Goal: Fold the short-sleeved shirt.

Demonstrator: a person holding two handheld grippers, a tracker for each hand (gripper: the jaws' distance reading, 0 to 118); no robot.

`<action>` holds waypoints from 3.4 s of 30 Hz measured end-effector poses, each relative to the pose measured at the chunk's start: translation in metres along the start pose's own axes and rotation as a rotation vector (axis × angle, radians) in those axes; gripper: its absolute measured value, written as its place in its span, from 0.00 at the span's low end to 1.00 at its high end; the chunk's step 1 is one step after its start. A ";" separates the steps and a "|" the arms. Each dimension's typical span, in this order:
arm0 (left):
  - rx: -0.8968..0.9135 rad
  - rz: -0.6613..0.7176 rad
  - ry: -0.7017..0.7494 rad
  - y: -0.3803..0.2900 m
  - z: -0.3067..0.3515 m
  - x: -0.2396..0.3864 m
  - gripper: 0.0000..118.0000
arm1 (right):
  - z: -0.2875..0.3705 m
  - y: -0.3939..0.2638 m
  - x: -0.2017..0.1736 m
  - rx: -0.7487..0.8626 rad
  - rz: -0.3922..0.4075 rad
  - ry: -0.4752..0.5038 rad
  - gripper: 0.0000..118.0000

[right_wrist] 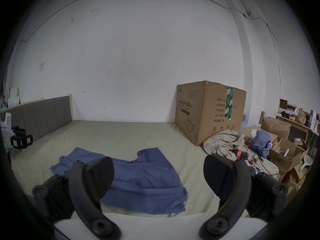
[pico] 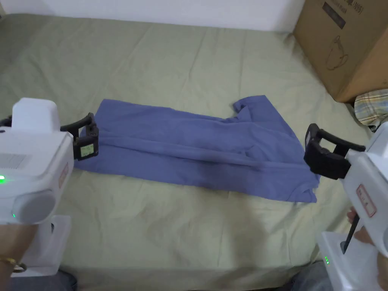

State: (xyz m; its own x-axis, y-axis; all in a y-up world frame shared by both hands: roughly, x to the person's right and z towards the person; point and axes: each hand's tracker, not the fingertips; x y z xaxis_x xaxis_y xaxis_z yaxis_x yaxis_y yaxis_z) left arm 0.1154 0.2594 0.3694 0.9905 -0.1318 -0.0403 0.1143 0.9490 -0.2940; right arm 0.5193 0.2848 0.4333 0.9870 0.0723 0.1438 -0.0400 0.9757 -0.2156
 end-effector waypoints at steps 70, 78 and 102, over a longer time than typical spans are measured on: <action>-0.750 0.184 -0.111 0.003 -0.205 -0.036 0.01 | -0.194 -0.102 0.067 -0.924 -0.106 -0.129 0.81; -0.796 0.204 -0.084 -0.013 -0.212 -0.040 0.01 | -0.217 -0.126 0.059 -0.978 -0.223 -0.106 0.47; -0.708 0.484 -0.147 -0.051 -0.069 -0.089 0.01 | -0.130 -0.059 0.100 -0.919 -0.180 0.032 0.05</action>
State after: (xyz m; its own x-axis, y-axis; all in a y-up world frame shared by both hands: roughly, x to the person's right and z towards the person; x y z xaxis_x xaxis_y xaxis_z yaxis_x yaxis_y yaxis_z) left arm 0.0162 0.2026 0.3221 0.9232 0.3249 -0.2052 -0.3486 0.4833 -0.8030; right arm 0.6410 0.2081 0.3349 0.9706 -0.0832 0.2258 0.2396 0.4240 -0.8734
